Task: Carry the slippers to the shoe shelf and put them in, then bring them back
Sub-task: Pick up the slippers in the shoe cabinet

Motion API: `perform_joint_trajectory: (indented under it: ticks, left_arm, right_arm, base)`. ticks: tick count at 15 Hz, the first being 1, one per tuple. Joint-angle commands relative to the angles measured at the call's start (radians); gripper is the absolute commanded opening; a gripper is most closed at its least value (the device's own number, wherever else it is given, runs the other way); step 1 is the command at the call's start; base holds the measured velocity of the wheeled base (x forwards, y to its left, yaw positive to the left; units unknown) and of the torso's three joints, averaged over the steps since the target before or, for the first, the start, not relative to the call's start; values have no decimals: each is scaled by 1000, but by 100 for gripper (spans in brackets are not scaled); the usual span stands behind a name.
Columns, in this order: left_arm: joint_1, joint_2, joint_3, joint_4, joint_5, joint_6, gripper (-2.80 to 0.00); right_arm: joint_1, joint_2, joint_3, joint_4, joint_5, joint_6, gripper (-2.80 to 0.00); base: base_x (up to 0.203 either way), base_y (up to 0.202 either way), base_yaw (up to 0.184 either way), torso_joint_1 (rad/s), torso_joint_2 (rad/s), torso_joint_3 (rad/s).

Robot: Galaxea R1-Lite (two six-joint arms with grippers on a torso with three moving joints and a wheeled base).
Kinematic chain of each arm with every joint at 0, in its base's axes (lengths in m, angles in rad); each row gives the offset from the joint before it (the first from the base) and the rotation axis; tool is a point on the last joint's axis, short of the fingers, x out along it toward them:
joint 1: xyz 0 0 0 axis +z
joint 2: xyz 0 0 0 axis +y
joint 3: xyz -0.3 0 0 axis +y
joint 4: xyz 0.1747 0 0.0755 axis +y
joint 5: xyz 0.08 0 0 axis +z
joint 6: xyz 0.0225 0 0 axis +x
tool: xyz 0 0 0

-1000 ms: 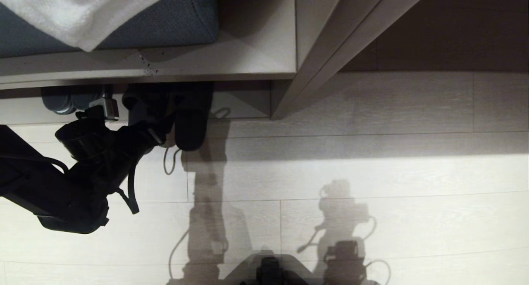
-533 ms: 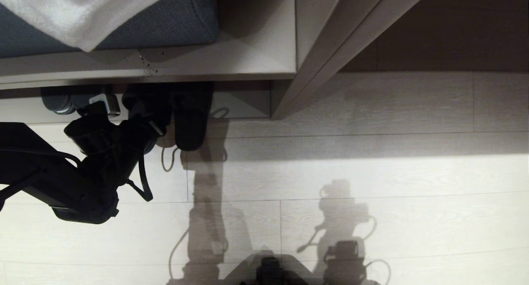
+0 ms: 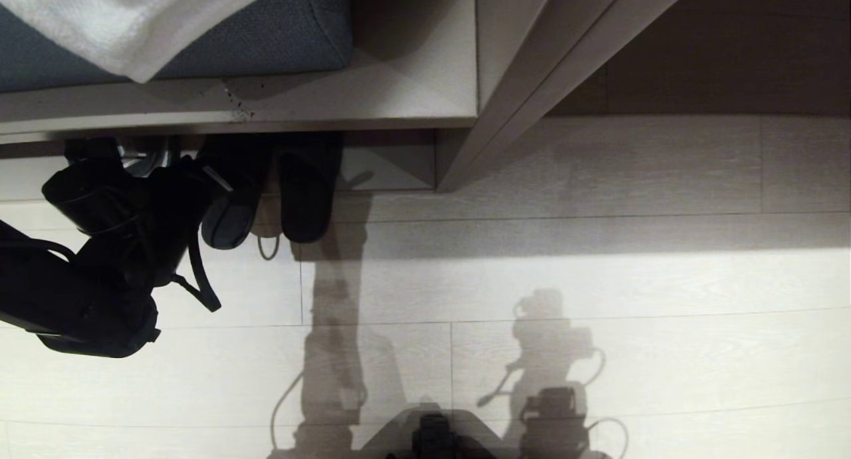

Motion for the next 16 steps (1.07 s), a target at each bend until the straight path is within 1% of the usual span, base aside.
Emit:
perform_joint_trajectory:
  ticks: [1,7,10,16]
  left_arm:
    - [-3,-13,5,-9,2,-2,0]
    - [-10,33,16,-5,-7,-6,0]
    - [-41,56,19,-7,-8,-10,0]
    - [-42,71,4,-10,-8,-20,0]
  right_arm:
    - [0,-39,40,-1,0,0,-280]
    - [0,-39,40,-1,0,0,-280]
    - [0,-39,40,-1,0,0,-280]
    - [0,-39,40,-1,0,0,-280]
  base:
    - [0,0,0,0,0,0]
    - [0,0,0,0,0,0]
    - [0,0,0,0,0,0]
    - [0,0,0,0,0,0]
